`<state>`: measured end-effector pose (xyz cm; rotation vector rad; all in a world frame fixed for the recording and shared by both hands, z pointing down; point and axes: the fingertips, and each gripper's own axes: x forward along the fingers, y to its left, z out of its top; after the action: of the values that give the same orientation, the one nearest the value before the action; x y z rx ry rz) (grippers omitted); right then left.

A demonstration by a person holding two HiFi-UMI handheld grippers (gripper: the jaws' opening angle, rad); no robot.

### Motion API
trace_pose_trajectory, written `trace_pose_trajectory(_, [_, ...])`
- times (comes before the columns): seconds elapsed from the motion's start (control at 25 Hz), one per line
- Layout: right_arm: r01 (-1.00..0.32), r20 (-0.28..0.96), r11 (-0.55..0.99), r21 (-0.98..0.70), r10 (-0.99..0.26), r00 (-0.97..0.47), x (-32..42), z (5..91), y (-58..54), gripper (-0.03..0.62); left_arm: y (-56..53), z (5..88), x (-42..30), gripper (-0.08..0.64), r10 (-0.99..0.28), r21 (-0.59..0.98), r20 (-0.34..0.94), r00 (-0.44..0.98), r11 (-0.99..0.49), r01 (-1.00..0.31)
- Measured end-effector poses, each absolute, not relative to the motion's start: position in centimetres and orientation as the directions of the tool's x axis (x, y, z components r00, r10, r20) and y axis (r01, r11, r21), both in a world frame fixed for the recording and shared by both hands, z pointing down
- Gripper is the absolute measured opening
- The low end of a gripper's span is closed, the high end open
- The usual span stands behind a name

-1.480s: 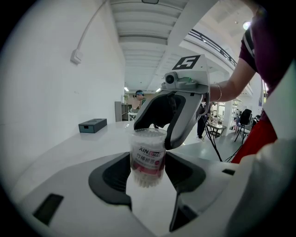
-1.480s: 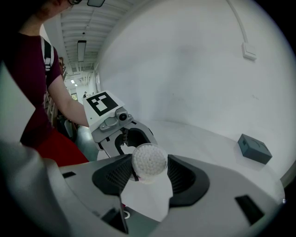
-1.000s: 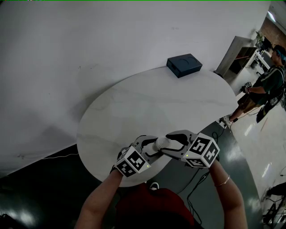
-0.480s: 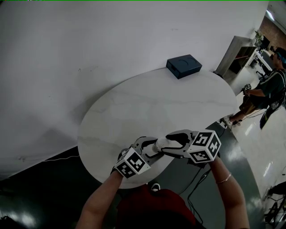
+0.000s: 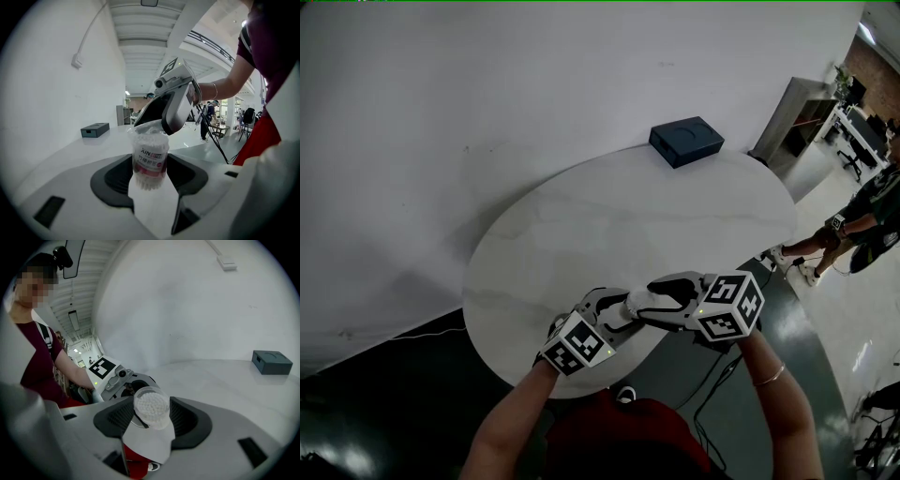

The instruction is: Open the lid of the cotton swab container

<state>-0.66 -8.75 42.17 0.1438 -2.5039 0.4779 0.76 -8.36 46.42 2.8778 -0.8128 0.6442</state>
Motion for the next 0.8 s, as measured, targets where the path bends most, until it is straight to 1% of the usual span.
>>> trace_pose_trajectory(0.24, [-0.211, 0.547, 0.919, -0.334, 0.007, -0.837, -0.8, 42.0, -9.1, 0.245, -8.6, 46.5, 0.6, 0.244, -0.486, -0.036, 0.418, 0.767, -0.853, -0.521])
trace_pose_trajectory(0.48, [-0.223, 0.495, 0.878, -0.423, 0.018, -0.869, -0.6, 41.4, -9.4, 0.245, -8.5, 46.3, 0.6, 0.244, -0.490, -0.037, 0.417, 0.765, -0.851, -0.524])
trace_pose_trajectory(0.8, [-0.263, 0.444, 0.861, -0.435, -0.049, -0.894, -0.2, 40.2, -10.9, 0.244, -8.3, 46.9, 0.3, 0.244, -0.493, -0.011, 0.423, 0.761, -0.842, -0.539])
